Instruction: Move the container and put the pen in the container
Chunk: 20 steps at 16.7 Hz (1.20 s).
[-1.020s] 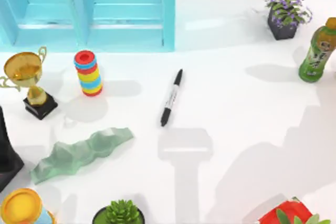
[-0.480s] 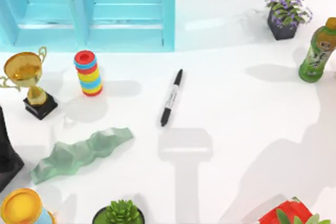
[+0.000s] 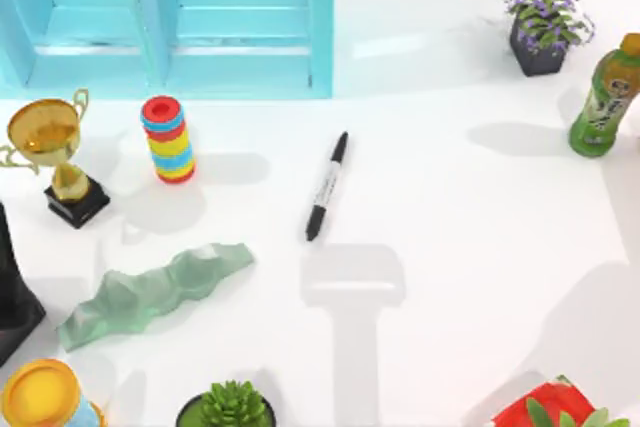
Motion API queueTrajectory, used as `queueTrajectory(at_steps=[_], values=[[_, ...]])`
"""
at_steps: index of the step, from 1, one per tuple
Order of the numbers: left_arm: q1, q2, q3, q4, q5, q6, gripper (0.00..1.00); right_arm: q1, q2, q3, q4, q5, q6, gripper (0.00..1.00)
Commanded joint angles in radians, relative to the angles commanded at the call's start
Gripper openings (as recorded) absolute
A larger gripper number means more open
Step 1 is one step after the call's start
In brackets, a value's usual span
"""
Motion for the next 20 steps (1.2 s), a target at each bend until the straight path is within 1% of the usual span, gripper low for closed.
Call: queueTrajectory(at_steps=[2, 15, 16, 20], values=[[0.000, 0.000, 0.000, 0.000, 0.000, 0.000, 1.00, 0.000, 0.000, 0.000, 0.000, 0.000, 0.000, 1.00], [0.000, 0.000, 0.000, 0.000, 0.000, 0.000, 1.00, 0.000, 0.000, 0.000, 0.000, 0.000, 0.000, 0.02], [0.000, 0.000, 0.000, 0.000, 0.000, 0.000, 1.00, 0.000, 0.000, 0.000, 0.000, 0.000, 0.000, 0.00], [0.000, 0.000, 0.000, 0.000, 0.000, 0.000, 1.00, 0.000, 0.000, 0.000, 0.000, 0.000, 0.000, 0.00]])
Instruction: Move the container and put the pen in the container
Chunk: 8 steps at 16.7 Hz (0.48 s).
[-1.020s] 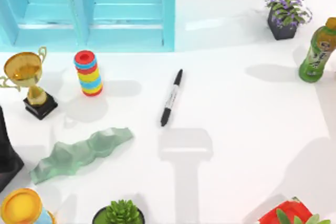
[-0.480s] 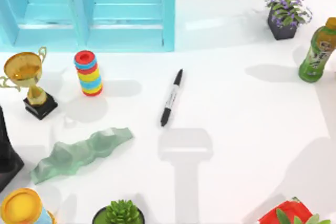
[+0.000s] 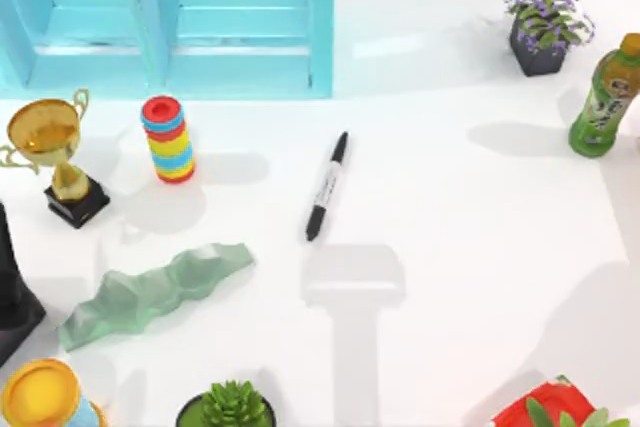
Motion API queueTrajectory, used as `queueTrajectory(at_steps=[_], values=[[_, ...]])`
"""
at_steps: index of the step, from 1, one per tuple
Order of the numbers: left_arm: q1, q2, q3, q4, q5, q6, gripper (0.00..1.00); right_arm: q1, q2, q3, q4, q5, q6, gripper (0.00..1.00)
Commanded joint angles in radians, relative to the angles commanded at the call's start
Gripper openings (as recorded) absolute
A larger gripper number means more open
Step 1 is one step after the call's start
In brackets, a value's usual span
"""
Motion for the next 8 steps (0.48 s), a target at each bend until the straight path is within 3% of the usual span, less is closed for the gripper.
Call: queueTrajectory(at_steps=[8], values=[[0.000, 0.000, 0.000, 0.000, 0.000, 0.000, 1.00, 0.061, -0.026, 0.057, -0.074, 0.000, 0.066, 0.00]])
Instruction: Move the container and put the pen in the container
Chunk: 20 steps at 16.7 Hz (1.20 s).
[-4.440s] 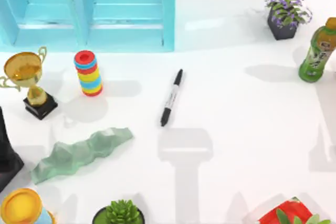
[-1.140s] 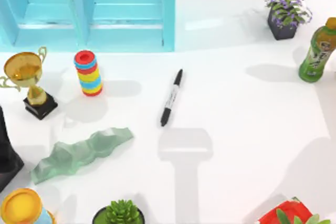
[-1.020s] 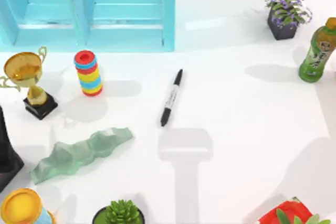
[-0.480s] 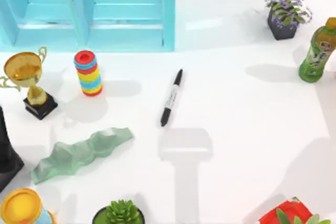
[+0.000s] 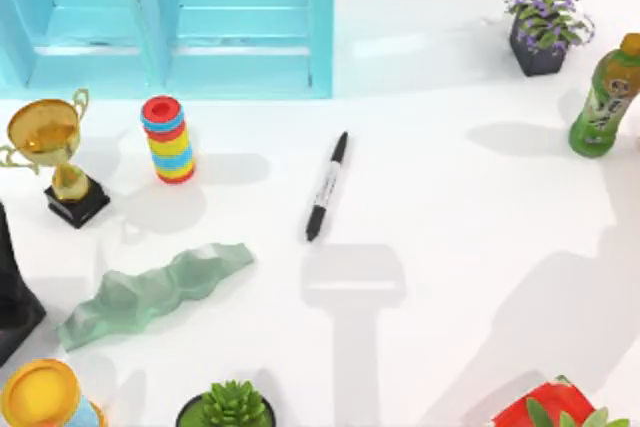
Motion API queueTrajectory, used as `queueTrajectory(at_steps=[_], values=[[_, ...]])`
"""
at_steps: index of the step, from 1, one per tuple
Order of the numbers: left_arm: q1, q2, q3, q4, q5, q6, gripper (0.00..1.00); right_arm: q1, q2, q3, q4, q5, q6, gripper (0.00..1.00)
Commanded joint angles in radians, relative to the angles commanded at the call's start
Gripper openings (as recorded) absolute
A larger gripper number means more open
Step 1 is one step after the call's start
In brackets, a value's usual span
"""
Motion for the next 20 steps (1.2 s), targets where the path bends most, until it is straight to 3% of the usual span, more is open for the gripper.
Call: queueTrajectory(at_steps=[9, 16, 20], values=[[0.000, 0.000, 0.000, 0.000, 0.000, 0.000, 1.00, 0.345, -0.177, 0.254, -0.447, -0.003, 0.338, 0.00], [0.000, 0.000, 0.000, 0.000, 0.000, 0.000, 1.00, 0.376, -0.172, 0.273, -0.459, -0.005, 0.373, 0.00], [0.000, 0.000, 0.000, 0.000, 0.000, 0.000, 1.00, 0.526, -0.053, 0.330, -0.403, -0.004, 0.522, 0.00]])
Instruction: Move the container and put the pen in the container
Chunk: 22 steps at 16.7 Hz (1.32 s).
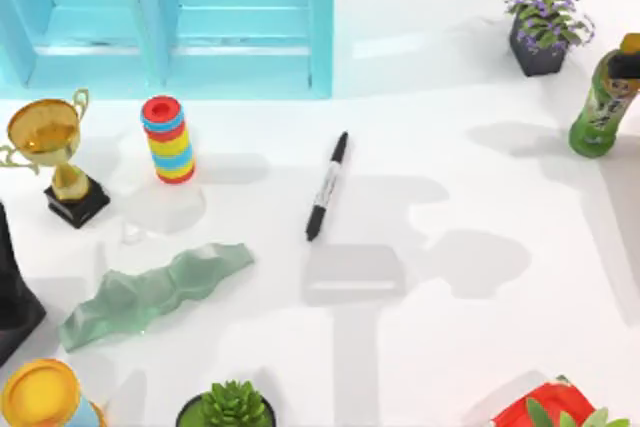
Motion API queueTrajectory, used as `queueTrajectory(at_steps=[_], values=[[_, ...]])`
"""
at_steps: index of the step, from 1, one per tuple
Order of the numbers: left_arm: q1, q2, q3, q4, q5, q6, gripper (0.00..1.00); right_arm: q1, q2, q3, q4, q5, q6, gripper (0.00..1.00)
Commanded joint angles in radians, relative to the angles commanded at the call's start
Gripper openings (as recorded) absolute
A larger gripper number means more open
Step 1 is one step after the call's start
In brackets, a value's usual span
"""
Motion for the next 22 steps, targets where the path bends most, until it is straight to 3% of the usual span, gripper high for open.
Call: queueTrajectory(at_steps=[7, 22], values=[[0.000, 0.000, 0.000, 0.000, 0.000, 0.000, 1.00, 0.331, 0.222, 0.090, 0.147, 0.003, 0.337, 0.00], [0.000, 0.000, 0.000, 0.000, 0.000, 0.000, 1.00, 0.349, 0.262, -0.041, 0.322, 0.003, 0.356, 0.00]])
